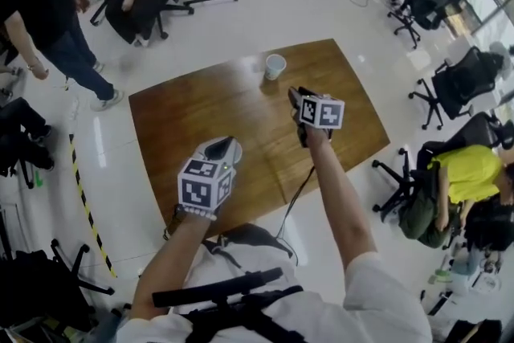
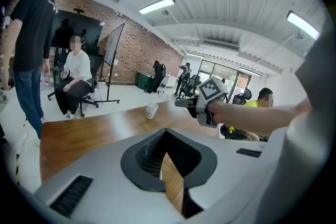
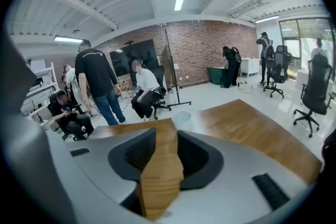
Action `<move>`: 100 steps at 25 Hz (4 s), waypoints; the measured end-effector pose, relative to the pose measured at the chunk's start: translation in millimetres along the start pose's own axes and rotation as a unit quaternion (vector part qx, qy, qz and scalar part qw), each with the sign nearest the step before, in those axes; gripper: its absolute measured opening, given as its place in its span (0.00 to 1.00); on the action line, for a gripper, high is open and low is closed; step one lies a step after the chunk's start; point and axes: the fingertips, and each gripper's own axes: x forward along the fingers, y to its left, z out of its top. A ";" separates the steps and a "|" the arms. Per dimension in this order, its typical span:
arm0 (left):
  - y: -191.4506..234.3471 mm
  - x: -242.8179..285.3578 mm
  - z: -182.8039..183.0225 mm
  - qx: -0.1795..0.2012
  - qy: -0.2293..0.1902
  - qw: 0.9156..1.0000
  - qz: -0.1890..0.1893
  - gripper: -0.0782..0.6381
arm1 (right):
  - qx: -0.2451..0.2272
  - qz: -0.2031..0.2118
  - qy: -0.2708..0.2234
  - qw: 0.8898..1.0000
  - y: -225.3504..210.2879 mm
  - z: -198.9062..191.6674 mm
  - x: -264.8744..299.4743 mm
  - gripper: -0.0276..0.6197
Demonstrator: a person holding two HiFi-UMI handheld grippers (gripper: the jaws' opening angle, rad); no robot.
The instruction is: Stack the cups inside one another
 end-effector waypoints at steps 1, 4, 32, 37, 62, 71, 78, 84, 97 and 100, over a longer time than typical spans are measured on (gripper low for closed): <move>-4.5 10.3 5.9 0.002 0.000 1.000 0.003 0.10 | -0.002 0.003 0.004 1.000 -3.4 3.6 7.6 0.28; -17.4 40.2 22.5 0.001 -0.003 1.000 0.010 0.11 | -0.011 0.010 0.016 1.000 -15.3 12.9 29.4 0.28; -48.5 126.9 24.9 -0.066 0.022 0.996 0.047 0.11 | -0.061 0.018 0.113 0.992 -82.6 25.0 207.4 0.28; -46.7 121.6 28.7 -0.069 0.013 0.996 0.052 0.11 | -0.058 0.020 0.126 0.990 -80.8 17.2 217.7 0.23; -21.3 51.4 42.4 -0.062 -0.014 0.997 0.051 0.11 | -0.076 0.051 0.072 0.993 4.4 53.2 125.1 0.08; -18.7 10.9 50.7 -0.044 -0.018 0.998 0.032 0.11 | -0.080 0.070 0.034 0.994 69.5 66.1 51.0 0.08; 10.1 -27.6 33.4 -0.049 -0.013 0.998 0.025 0.11 | -0.056 0.092 0.017 0.994 120.1 54.5 1.1 0.08; 35.2 -46.8 18.2 -0.060 -0.003 0.998 0.016 0.11 | -0.041 0.109 0.026 0.993 153.4 33.8 -26.0 0.08; 44.1 -66.6 -19.5 -0.050 0.024 0.998 -0.004 0.10 | -0.030 0.111 0.080 0.990 194.5 -47.2 -55.7 0.08; 45.6 -69.4 -27.4 -0.055 0.028 0.998 -0.007 0.10 | -0.031 0.109 0.096 0.989 197.8 -65.8 -55.7 0.08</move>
